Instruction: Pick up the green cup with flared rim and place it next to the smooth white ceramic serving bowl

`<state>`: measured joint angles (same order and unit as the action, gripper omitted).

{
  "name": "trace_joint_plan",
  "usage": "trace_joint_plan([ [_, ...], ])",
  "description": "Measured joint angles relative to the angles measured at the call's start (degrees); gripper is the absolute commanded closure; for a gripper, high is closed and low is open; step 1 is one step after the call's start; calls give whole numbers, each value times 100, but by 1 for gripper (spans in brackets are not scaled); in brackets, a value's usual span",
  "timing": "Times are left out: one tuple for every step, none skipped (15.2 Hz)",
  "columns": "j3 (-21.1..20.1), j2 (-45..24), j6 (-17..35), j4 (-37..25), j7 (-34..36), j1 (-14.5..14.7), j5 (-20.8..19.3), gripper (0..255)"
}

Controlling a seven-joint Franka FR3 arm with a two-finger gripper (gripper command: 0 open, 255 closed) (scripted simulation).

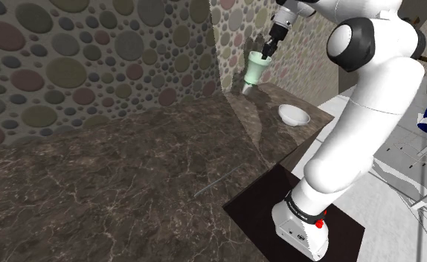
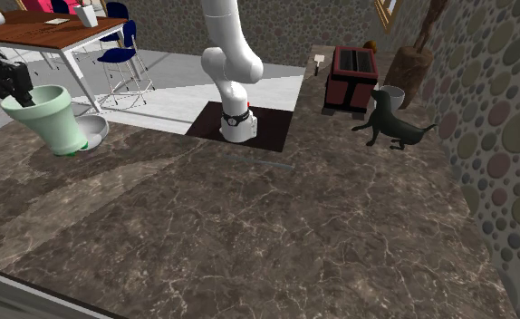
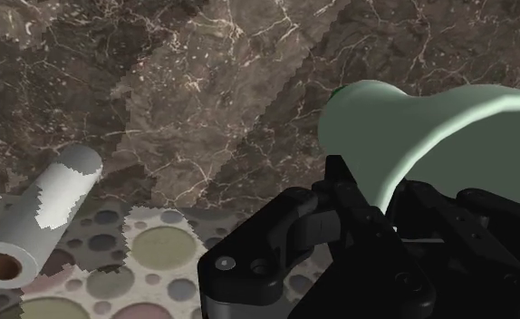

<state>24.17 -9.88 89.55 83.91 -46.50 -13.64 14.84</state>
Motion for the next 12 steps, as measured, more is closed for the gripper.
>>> trace_joint_plan([
  [42, -232, -126, -313, -110, -111, 94, 255],
  [90, -499, -262, -662, -251, -260, 203, 255],
  [114, -715, -369, -944, -340, -377, 289, 255],
  [126, -981, -475, -1280, -419, -511, 397, 255],
  [142, -1288, -658, -1726, -527, -706, 521, 255],
  [140, -1588, -832, -2172, -588, -891, 638, 255],
  [109, -2073, -1125, -2937, -640, -1206, 821, 255],
  [87, -2313, -1247, -3275, -684, -1367, 899, 255],
  [76, -2395, -1251, -3353, -697, -1403, 923, 255],
  [80, -2392, -1170, -3258, -732, -1390, 917, 255],
  [88, -2363, -1082, -3132, -766, -1367, 904, 255],
  [95, -2324, -985, -2992, -790, -1332, 888, 255],
])
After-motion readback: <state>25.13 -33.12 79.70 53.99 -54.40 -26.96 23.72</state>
